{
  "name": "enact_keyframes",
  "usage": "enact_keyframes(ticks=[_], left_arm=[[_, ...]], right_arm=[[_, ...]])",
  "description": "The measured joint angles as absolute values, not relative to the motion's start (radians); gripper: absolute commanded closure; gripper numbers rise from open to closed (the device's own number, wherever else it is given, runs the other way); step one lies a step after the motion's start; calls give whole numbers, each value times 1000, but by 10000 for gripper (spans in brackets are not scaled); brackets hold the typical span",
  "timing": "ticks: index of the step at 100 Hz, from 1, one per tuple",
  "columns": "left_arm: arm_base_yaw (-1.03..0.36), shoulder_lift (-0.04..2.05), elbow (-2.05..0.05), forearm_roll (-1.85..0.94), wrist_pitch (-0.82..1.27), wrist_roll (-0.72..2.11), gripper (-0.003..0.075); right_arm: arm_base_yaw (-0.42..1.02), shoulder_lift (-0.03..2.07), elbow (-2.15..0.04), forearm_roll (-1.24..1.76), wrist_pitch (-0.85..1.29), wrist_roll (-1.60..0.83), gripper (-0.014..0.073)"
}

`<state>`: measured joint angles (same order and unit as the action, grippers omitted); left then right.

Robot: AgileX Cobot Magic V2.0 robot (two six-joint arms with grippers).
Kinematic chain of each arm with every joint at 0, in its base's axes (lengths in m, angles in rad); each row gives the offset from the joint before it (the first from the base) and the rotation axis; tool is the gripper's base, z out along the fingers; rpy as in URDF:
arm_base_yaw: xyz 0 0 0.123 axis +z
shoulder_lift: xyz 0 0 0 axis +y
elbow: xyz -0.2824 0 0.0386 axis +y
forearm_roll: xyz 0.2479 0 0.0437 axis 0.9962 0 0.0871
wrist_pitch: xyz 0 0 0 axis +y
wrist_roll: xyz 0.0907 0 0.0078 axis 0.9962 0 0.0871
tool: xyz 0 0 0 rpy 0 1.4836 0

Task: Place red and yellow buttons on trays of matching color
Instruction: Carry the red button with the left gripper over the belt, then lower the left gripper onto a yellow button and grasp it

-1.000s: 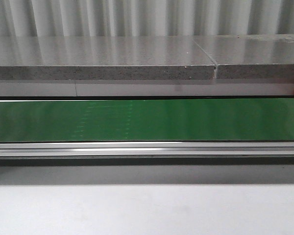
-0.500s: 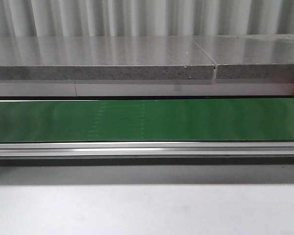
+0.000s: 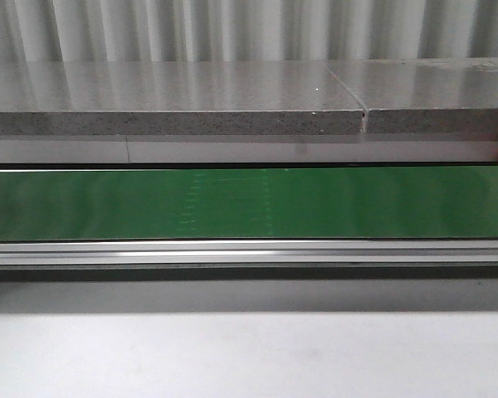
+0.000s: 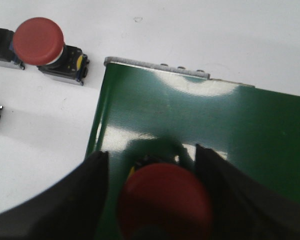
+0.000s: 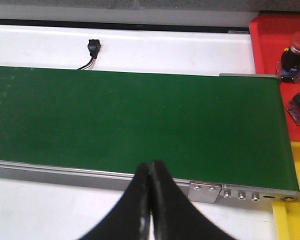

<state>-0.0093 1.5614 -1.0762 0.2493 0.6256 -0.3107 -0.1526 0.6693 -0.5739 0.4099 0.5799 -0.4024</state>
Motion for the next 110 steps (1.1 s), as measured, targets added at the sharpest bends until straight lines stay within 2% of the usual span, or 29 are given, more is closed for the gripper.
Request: enact_keyframes(ticks=[4, 9, 32, 51, 82, 110], left_arm=[[-9, 1557, -1076, 249, 630, -308, 66], [-9, 1549, -1076, 249, 634, -299, 49], [4, 1450, -1076, 247, 628, -292, 50], [137, 1427, -1076, 247, 630, -294, 50], [383, 1571, -1078, 219, 571, -294, 50], [423, 1743, -1178, 209, 549, -294, 50]], right_arm=[[-153, 669, -574, 410, 580, -402, 662], [-153, 669, -574, 410, 580, -402, 662], [-153, 669, -574, 410, 580, -402, 662], [-153, 669, -574, 410, 580, -402, 662], [-153, 669, -574, 410, 580, -402, 662], [-153, 669, -574, 410, 580, -402, 662]])
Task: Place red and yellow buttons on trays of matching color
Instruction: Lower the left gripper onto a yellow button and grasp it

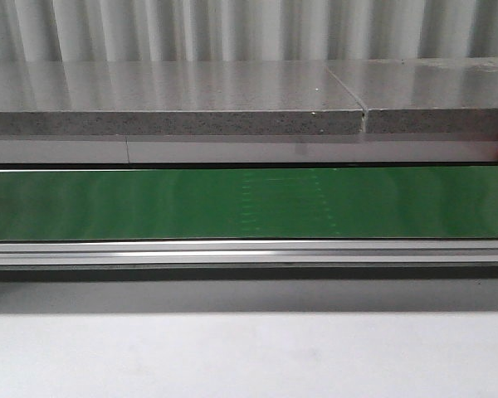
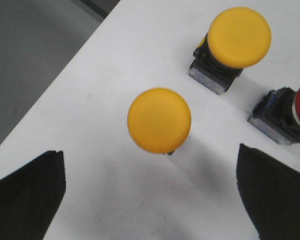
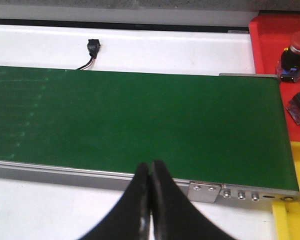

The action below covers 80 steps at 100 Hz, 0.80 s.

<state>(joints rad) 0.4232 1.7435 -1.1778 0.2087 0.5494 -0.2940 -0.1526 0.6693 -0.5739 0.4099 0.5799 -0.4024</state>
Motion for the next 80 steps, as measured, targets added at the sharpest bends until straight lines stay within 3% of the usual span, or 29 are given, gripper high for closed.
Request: enact_keyframes(ticks=[53, 67, 80], left_arm=[[423, 1942, -1315, 236, 588, -296, 59], [423, 1951, -1321, 239, 584, -296, 192], [423, 1951, -1330, 250, 577, -296, 451]], right_arm=[[-153, 669, -574, 410, 581, -402, 662], [-153, 669, -574, 410, 581, -402, 662], [-153, 669, -574, 410, 581, -402, 662]])
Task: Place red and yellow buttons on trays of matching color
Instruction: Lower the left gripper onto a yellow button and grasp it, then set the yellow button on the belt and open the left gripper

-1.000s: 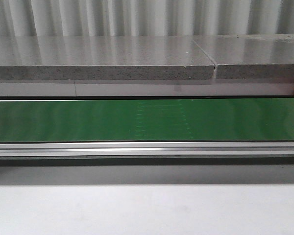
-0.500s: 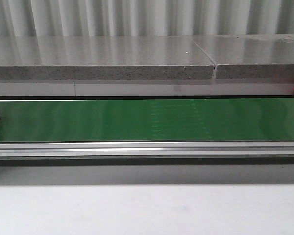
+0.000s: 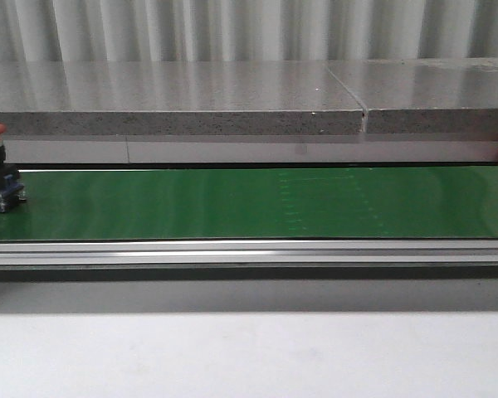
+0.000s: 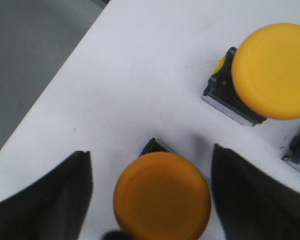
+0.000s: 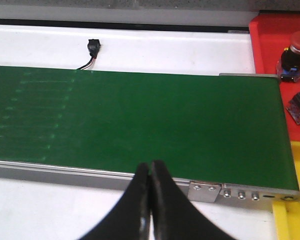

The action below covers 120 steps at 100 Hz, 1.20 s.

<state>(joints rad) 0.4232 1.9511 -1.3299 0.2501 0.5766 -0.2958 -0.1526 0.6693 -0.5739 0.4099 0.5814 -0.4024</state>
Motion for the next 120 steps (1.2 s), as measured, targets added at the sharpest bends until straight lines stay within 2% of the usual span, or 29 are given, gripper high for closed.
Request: enact_keyframes(ticks=[12, 17, 48, 76, 102, 120], left_arm=[[423, 1946, -1331, 268, 575, -296, 682], [423, 1934, -1331, 272, 575, -296, 741], [402, 1734, -1331, 265, 606, -296, 741], [208, 1518, -1272, 249, 671, -267, 741], [48, 1488, -1151, 236, 673, -265, 741], [10, 1488, -1082, 206, 647, -265, 741]], right_arm=[[-153, 669, -574, 410, 581, -402, 662], [-153, 669, -574, 410, 581, -402, 662], [-153, 669, -574, 410, 581, -402, 662], [-153, 669, -574, 410, 581, -402, 662], [-153, 669, -574, 410, 581, -402, 662], [-153, 669, -574, 410, 581, -402, 662]])
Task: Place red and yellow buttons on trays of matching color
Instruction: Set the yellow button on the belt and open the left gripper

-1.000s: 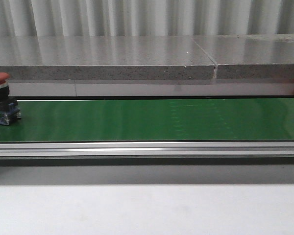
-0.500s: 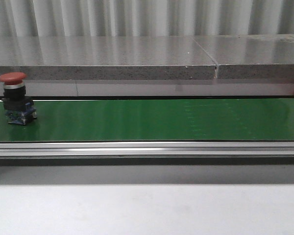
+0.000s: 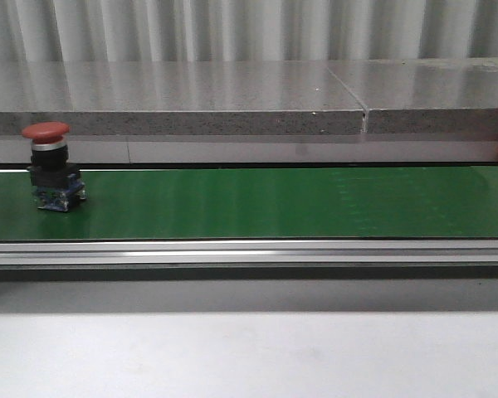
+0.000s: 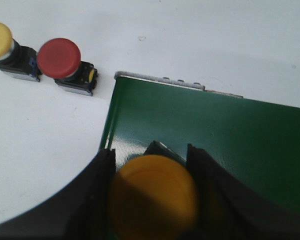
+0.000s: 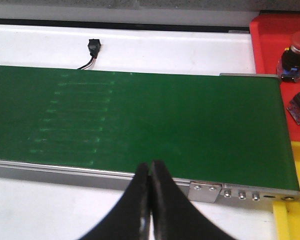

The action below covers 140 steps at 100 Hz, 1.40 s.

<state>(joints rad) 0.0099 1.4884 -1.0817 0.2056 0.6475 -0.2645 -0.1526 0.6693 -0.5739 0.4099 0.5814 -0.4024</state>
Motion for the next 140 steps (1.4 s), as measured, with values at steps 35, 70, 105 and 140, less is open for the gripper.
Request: enact_keyframes(ticks=[35, 70, 105, 140], left_arm=[[10, 1488, -1030, 196, 616, -265, 727], [10, 1488, -1023, 194, 629, -265, 196], [10, 1486, -1030, 161, 629, -215, 111], [-84, 1345, -1061, 132, 605, -172, 111]], right_arm=[[-153, 669, -574, 410, 581, -402, 662], [-153, 669, -574, 410, 581, -402, 662], [-153, 669, -574, 410, 581, -402, 662], [-153, 669, -574, 410, 581, -402, 662]])
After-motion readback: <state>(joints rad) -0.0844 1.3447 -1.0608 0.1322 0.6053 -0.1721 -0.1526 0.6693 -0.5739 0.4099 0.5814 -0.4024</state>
